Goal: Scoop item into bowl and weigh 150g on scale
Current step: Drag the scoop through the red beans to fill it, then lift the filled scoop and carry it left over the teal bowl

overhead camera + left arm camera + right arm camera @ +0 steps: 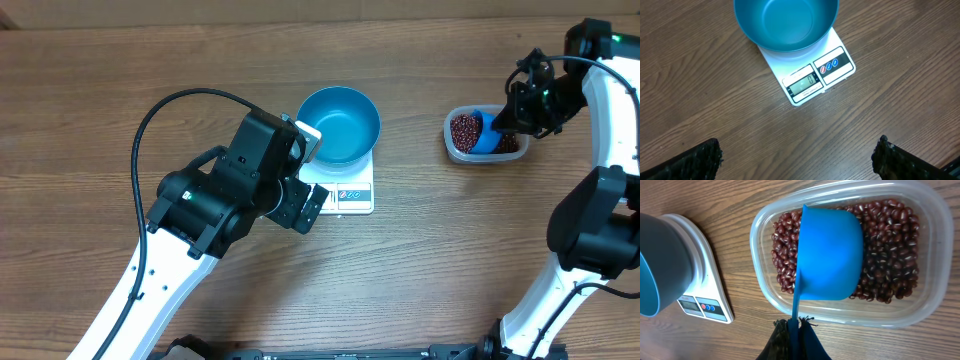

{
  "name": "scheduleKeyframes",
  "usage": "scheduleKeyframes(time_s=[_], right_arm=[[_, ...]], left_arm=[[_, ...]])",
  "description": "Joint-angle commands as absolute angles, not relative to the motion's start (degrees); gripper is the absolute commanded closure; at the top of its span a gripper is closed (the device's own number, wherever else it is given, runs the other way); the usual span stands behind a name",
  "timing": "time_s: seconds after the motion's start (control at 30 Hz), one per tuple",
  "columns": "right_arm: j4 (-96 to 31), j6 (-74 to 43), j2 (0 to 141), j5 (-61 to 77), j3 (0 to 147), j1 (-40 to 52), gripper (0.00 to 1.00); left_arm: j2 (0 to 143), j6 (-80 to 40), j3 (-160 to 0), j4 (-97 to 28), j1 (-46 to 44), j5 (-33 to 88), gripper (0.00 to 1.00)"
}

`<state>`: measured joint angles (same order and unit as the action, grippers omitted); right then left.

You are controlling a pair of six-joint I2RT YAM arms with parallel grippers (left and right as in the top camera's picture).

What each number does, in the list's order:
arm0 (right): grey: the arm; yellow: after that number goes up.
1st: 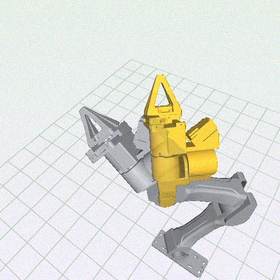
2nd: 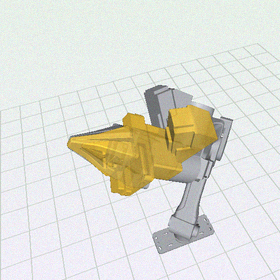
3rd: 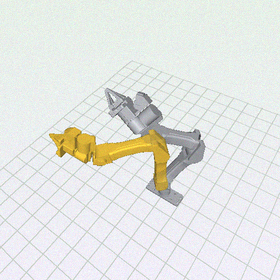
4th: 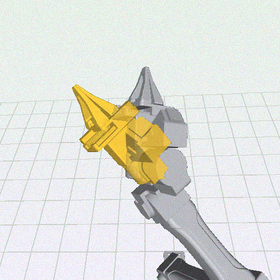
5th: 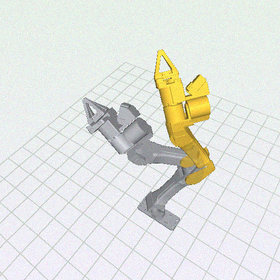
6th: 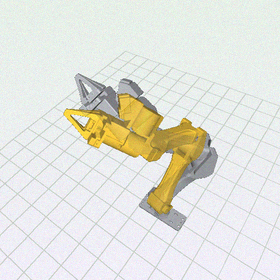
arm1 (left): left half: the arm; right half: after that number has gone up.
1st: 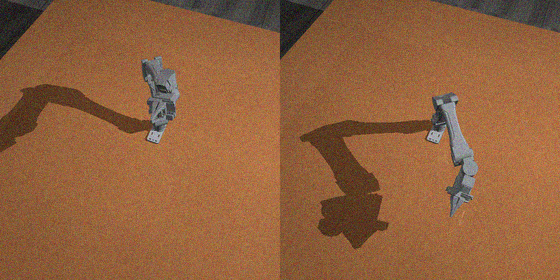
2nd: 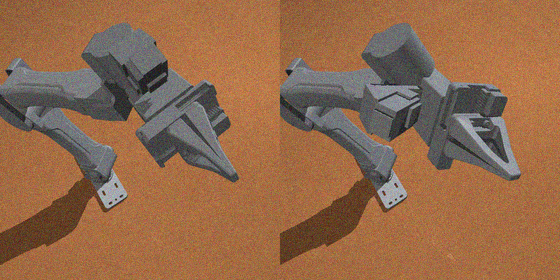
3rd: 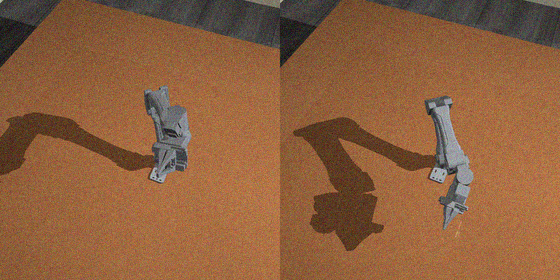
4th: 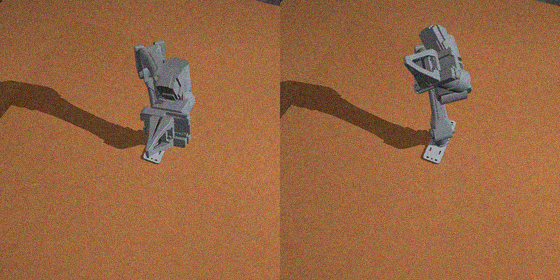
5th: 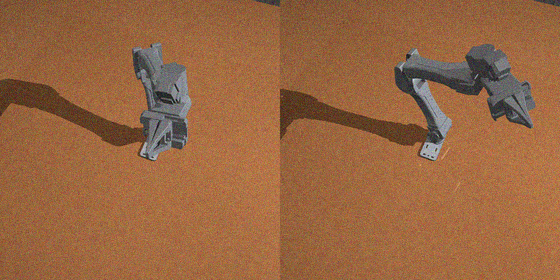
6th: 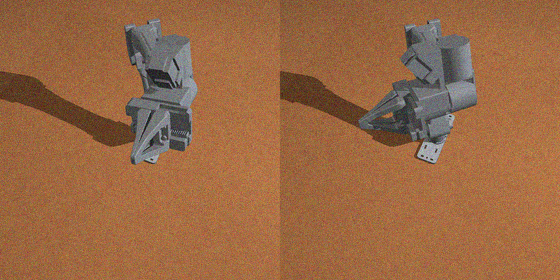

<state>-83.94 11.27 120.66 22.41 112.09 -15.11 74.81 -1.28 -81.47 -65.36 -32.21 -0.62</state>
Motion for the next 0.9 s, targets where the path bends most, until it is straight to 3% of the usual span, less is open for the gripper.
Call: scheduleKeyframes(time_s=[0.0, 0.87], right_arm=[[-82.9, 13.6, 121.5, 26.0, 111.3, -15.8, 0.96], [-85.0, 13.6, 121.5, 32.1, 107.1, -22.3, 0.96]], left_arm=[[75.0, -0.4, -82.2, -65.4, -31.9, 0.0, 0.00], [75.0, -0.4, -82.2, -65.4, -31.9, 0.0, 0.00]])
